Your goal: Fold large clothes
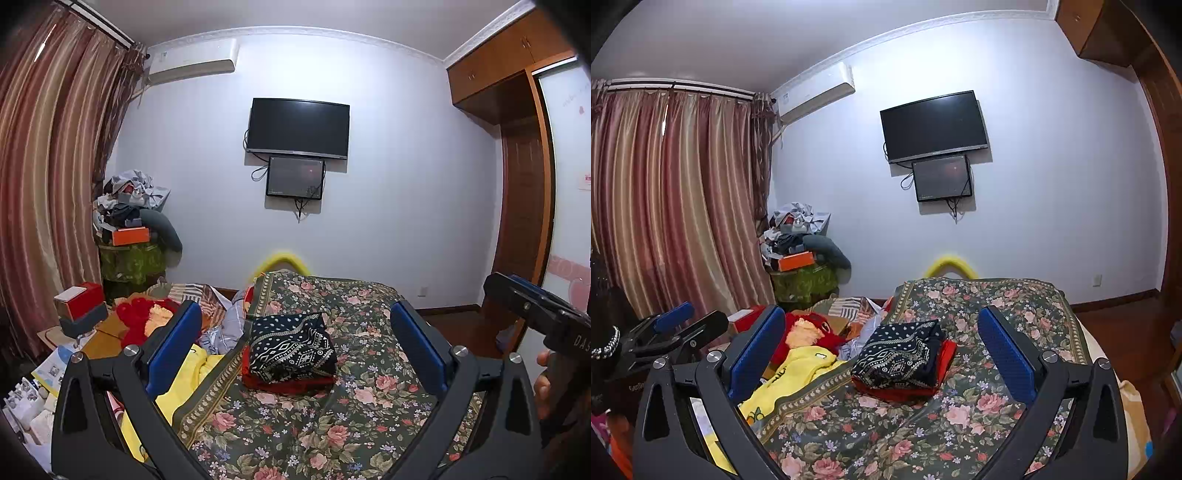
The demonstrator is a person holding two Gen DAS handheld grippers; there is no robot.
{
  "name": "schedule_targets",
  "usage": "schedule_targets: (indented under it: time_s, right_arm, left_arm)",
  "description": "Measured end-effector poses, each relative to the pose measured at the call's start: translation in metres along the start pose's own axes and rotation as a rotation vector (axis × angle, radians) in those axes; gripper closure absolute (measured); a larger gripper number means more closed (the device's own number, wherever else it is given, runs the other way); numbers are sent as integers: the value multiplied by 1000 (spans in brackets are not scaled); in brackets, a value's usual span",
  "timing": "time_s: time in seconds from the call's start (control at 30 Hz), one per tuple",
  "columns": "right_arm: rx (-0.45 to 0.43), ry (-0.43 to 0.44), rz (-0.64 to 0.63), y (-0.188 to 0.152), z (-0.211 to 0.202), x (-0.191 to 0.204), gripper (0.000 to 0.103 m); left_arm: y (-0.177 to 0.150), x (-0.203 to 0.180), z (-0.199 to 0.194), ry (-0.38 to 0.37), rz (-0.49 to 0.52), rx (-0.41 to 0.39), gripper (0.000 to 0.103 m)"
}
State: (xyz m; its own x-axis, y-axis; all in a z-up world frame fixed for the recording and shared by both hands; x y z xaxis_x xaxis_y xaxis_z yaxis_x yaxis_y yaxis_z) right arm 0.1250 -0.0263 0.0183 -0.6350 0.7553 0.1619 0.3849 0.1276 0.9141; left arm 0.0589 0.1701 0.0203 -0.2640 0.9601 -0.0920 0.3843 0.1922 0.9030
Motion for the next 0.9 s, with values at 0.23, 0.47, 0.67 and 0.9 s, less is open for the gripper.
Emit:
schedule_targets:
  time_s: [0.23, 0.47, 0.67, 0.9]
  right_arm:
    - [15, 5, 3, -1, 1, -2, 0]
    - [21, 5, 2, 0, -2, -3, 0]
    - [24, 7, 4, 1, -4, -5, 0]
    - [27, 8, 9, 1, -2, -6, 0]
  left_arm:
    - [0, 1, 3, 3, -2, 9, 1]
    - [-1, 0, 5, -1, 4, 17, 1]
    - [0, 0, 7, -9, 6, 19, 0]
    - [0, -1, 8, -18, 7, 23, 0]
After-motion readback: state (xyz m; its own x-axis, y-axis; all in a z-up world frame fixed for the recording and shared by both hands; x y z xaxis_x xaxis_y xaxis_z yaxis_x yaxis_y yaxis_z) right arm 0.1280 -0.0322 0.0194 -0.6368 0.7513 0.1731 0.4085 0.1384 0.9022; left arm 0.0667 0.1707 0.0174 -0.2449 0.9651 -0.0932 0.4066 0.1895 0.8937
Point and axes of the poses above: each gripper's, at about its wrist camera, not at the fingertips, and z roughly the way its jaws point, x to its left, y to its top, the point moved 4 cm from there along z, roughly the way its jaws point, and after that the axes turned 15 degrees about x, right-handed, at the moved point
